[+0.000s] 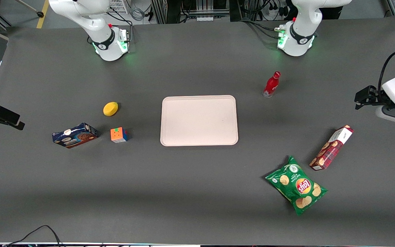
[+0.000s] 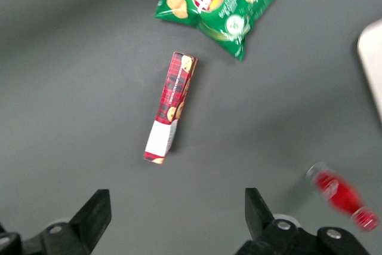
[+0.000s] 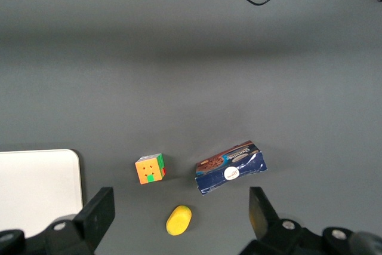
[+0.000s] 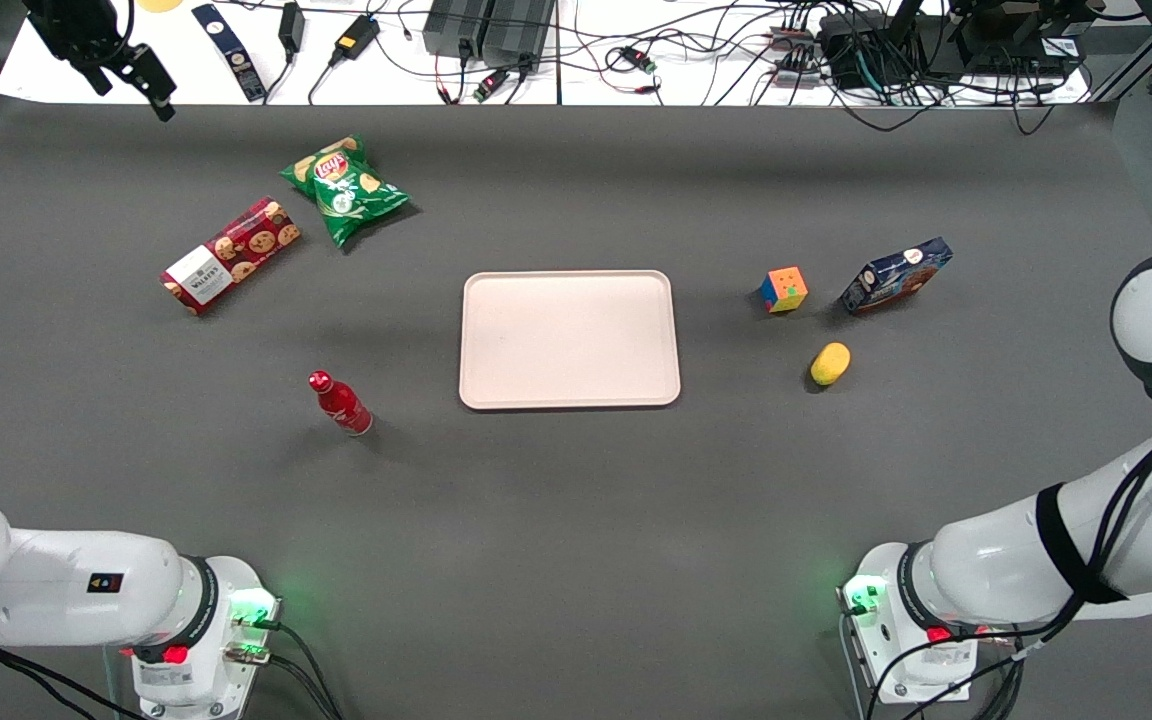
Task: Place red cookie box on tray
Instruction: 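Move the left gripper toward the red plaid shortbread box, then lower the open left gripper over the shortbread box's end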
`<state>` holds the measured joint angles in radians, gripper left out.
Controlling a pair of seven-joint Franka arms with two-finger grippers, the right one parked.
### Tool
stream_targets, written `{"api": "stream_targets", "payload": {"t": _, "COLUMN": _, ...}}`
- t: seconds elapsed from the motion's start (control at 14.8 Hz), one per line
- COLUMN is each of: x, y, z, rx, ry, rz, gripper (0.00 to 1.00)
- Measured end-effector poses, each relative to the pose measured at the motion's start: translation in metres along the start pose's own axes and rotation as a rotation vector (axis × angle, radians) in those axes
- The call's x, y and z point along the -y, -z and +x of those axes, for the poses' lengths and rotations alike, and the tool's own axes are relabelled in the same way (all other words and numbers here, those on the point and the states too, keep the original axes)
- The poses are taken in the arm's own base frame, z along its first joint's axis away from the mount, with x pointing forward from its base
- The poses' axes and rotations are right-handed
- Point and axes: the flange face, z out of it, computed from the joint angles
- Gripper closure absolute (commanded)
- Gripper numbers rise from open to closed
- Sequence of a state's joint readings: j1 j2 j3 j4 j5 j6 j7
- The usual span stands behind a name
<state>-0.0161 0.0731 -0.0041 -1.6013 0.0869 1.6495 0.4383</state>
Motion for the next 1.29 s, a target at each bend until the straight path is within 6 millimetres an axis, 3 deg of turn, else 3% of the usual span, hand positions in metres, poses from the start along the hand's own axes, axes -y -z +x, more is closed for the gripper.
{"api": "stream_targets", "payload": {"t": 0.14, "x": 0.008, "y": -0.011, "z": 0.001, "rx": 0.025, "ry": -0.098, "rz": 0.007, "gripper": 0.00}}
{"api": "stream_targets", "payload": {"t": 0.41, "x": 0.023, "y": -0.045, "z": 0.003, "rx": 0.047, "ry": -0.127, "rz": -0.001, "gripper": 0.00}}
{"api": "stream_targets", "payload": {"t": 0.68, "x": 0.035, "y": -0.121, "z": -0.001, "rx": 0.034, "ry": -0.120, "rz": 0.004, "gripper": 0.00}}
{"api": "stream_targets", "payload": {"t": 0.95, "x": 0.029, "y": -0.187, "z": -0.010, "rx": -0.001, "ry": -0.127, "rz": 0.016, "gripper": 0.00}}
{"api": "stream_targets", "payload": {"t": 1.29, "x": 0.032, "y": -0.248, "z": -0.010, "rx": -0.060, "ry": -0.177, "rz": 0.047, "gripper": 0.00}}
